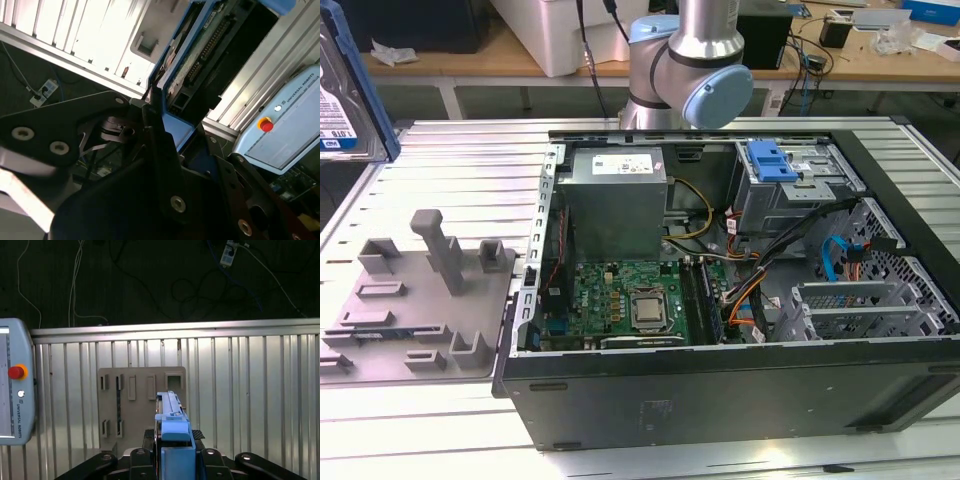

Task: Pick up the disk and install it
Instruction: 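Pick up the disk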

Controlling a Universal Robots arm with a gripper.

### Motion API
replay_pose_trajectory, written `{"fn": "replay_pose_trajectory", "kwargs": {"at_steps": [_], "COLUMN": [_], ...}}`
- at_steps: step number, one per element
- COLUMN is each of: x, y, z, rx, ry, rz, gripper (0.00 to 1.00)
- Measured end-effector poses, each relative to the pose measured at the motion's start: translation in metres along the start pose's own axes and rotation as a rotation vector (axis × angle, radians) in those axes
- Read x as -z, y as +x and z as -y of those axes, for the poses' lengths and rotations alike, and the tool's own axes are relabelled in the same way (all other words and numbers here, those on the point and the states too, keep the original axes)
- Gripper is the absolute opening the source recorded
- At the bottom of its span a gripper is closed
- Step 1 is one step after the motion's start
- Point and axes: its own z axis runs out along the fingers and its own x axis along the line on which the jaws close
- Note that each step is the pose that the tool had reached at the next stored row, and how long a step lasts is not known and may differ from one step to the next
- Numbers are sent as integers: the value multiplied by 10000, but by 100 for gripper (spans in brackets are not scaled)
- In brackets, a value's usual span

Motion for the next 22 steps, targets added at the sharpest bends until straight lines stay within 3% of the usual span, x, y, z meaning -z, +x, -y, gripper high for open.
{"fn": "replay_pose_trajectory", "kwargs": {"at_steps": [11,22], "x": [-1,-11], "y": [17,163], "z": [29,341], "rx": [0,0], "ry": [-1,-5], "rz": [8,66], "gripper": [37,37]}}
